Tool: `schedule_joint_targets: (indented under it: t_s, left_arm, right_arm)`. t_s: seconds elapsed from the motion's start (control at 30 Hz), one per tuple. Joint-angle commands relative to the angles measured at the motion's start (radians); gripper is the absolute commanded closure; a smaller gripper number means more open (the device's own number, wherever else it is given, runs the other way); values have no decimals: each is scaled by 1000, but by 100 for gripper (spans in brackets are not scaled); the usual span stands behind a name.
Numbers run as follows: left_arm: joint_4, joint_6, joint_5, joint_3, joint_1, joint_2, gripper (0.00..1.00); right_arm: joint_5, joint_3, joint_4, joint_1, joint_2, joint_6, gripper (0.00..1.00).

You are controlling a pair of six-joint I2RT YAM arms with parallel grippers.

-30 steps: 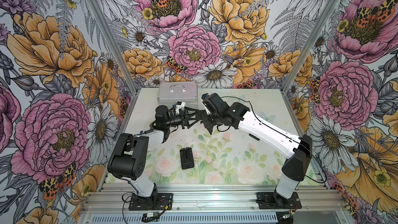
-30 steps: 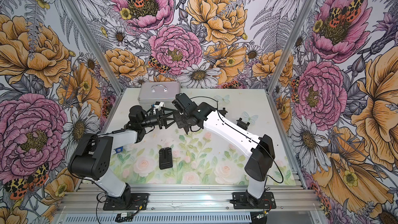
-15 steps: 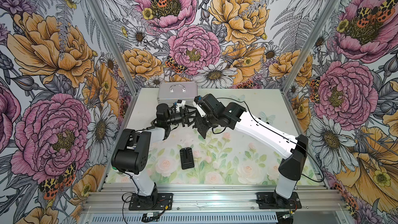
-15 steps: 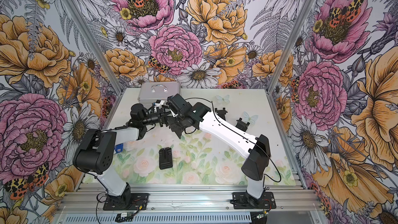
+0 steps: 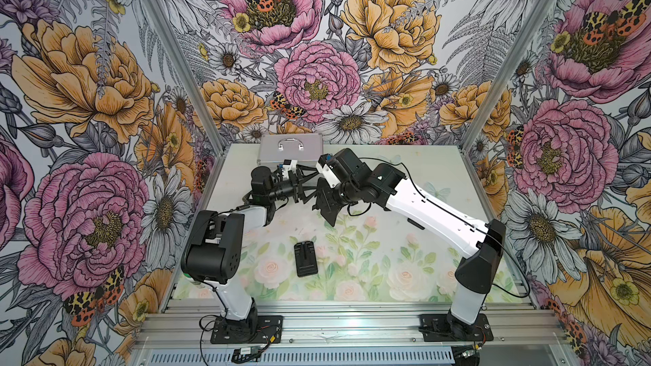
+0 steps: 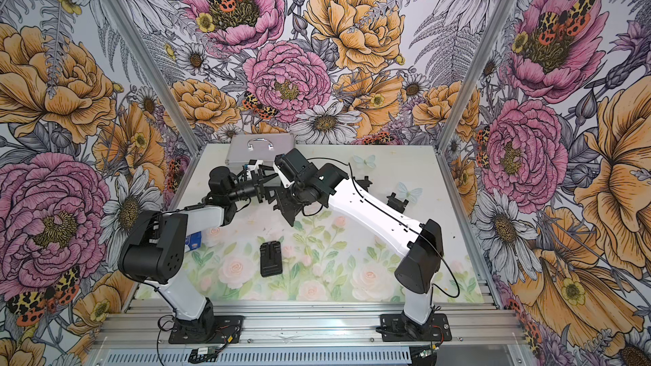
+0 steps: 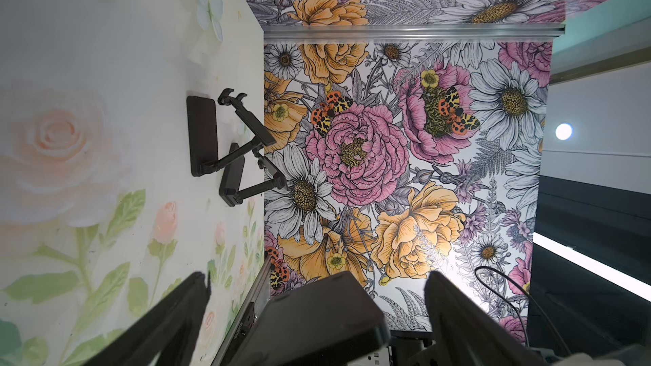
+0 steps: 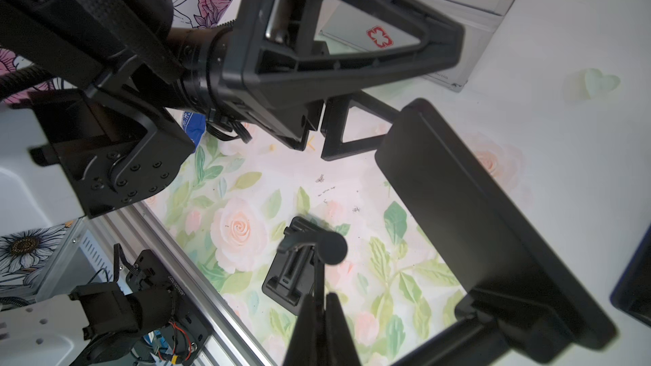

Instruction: Open the phone stand

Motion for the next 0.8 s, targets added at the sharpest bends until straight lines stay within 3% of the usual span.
schedule_joint_targets:
  t_s: [0.0,0.2,0.43,0.53,0.77]
  left_arm:
    - [-19,15,-37,19,30,-45,1]
    - [-175,124,-78,-32,35,-137,1]
    - [-783,522,-218,5,7,-361,1]
    - [-969,630,-276,28,-12,-423,1]
    - [-1023,621,-344,-34,-51,-547,1]
  right_arm:
    - [-52,19,18,-61,-53,33,100]
    - [-146,-55,59,-162,-96,106,100]
    - [-332,-270,311,-291,-155,302,100]
    - [-424,-334,456,-341,-142,408,100]
    - [-555,-441,833,-399,-58,712,100]
